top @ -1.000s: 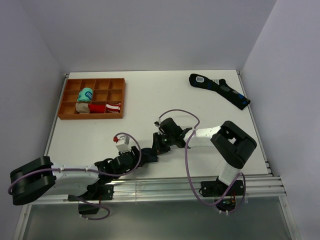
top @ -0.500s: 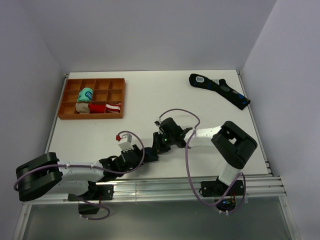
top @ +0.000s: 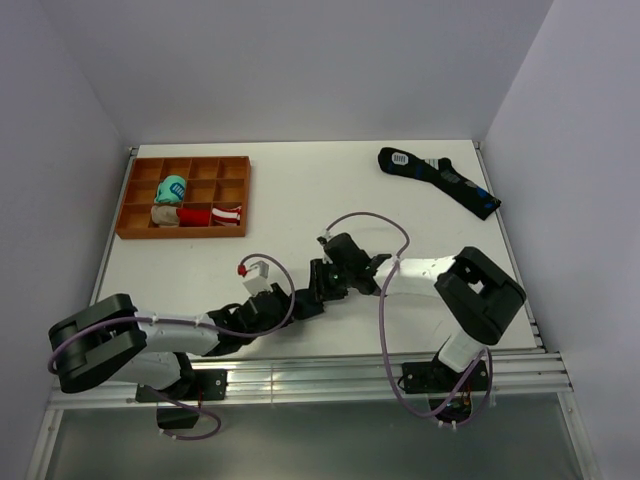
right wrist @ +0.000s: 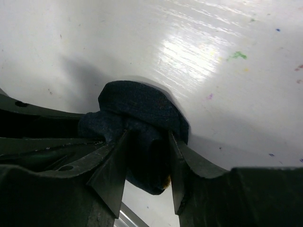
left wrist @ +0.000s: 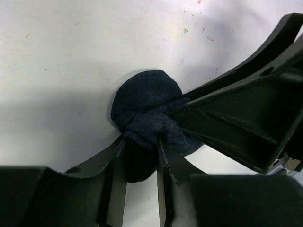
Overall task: Roll the socks
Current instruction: Roll the sock at the center of the board.
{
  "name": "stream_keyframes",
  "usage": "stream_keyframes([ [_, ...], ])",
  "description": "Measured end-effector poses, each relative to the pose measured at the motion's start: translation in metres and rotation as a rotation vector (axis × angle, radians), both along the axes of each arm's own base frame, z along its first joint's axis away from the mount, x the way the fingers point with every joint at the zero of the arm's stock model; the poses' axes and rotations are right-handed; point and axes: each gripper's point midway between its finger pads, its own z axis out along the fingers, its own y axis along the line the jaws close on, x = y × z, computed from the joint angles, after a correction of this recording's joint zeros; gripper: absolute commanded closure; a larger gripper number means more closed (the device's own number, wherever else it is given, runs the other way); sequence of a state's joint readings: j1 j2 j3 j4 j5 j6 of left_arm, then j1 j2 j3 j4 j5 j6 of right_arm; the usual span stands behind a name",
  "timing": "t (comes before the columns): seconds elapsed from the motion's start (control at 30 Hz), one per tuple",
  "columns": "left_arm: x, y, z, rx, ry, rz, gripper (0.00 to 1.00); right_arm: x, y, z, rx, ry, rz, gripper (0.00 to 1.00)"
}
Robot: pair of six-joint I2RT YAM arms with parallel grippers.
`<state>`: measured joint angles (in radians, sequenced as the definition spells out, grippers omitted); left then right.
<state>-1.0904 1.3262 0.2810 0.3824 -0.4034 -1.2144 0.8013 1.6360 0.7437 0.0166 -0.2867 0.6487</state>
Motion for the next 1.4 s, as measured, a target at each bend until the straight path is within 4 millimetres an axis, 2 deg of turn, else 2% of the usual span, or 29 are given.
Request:
stream_keyframes([
  [0.2, 0.001, -0.009, 0.003, -0.039, 0.048, -0.032, 0.91, 0.003, -0.017, 0.003, -0.031, -0.039, -0.051, 0.46],
  [0.37, 0.000, -0.011, 0.003, -0.059, 0.087, -0.058, 0.91, 0.005, -0.042, 0.004, -0.074, -0.068, -0.114, 0.39],
  [0.47, -0.001, -0.014, 0.003, -0.066, 0.103, -0.074, 0.91, 0.004, -0.055, 0.006, -0.089, -0.076, -0.143, 0.39],
  [0.67, -0.001, -0.020, 0.002, -0.070, 0.126, -0.099, 0.91, -0.006, -0.067, 0.010, -0.066, -0.089, -0.146, 0.38],
  [0.8, -0.001, -0.023, 0.002, -0.075, 0.138, -0.116, 0.91, -0.015, -0.069, 0.004, -0.058, -0.054, -0.151, 0.38],
  [1.0, 0.000, -0.024, 0.002, -0.095, 0.158, -0.135, 0.91, -0.024, -0.072, 0.007, 0.003, -0.030, -0.202, 0.36],
  [1.27, 0.000, -0.029, 0.001, -0.122, 0.174, -0.157, 0.92, -0.034, -0.073, 0.025, 0.145, -0.021, -0.283, 0.34],
  [1.4, 0.000, -0.030, 0.001, -0.124, 0.177, -0.162, 0.92, -0.037, -0.072, 0.027, 0.194, -0.007, -0.310, 0.33],
])
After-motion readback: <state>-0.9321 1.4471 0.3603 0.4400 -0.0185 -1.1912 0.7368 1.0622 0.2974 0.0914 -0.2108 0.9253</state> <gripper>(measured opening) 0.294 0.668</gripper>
